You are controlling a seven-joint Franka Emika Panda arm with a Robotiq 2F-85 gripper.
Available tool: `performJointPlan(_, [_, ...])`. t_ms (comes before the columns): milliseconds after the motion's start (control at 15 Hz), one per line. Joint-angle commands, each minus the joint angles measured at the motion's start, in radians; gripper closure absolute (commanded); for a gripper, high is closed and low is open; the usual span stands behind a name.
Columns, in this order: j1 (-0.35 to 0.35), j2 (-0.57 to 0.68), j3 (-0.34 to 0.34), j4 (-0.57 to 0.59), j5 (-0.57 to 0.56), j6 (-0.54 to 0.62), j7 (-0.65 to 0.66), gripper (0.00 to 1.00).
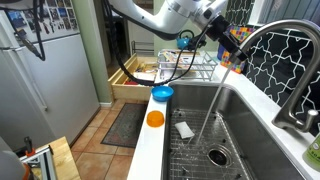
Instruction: Rinse the orange bowl under the faucet
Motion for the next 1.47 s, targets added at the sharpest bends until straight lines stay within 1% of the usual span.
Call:
performJointPlan(0, [0.002,-0.05,-0.004,-0.062,-0.046,-0.079,-0.019,0.0])
performJointPlan(267, [-0.006,-0.066,0.002,-0.087,-0.074,-0.155,-0.024,0.0])
performJointPlan(400, [-0.011,-0.072,0.008,-0.098,-0.072,-0.168,-0.027,0.0])
performJointPlan(533, [-0.019,-0.079,0.024,-0.098,-0.003,-0.15,-0.01,0.0])
performJointPlan(800, [-0.009,-0.128,0.069,-0.109,0.239,-0.163,-0.052,0.0])
performJointPlan(1067, [0.02,-0.193,0.111,-0.146,0.445,-0.265,-0.152,0.0])
performJointPlan(1133, [0.024,-0.213,0.12,-0.165,0.494,-0.273,-0.177,0.0])
performJointPlan(1267, [0.028,-0.25,0.133,-0.221,0.601,-0.243,-0.21,0.0])
performJointPlan(1333, [0.033,-0.188,0.123,-0.131,0.52,-0.264,-0.175,0.0])
performJointPlan(1400, [0.034,-0.204,0.129,-0.152,0.552,-0.264,-0.186,0.0])
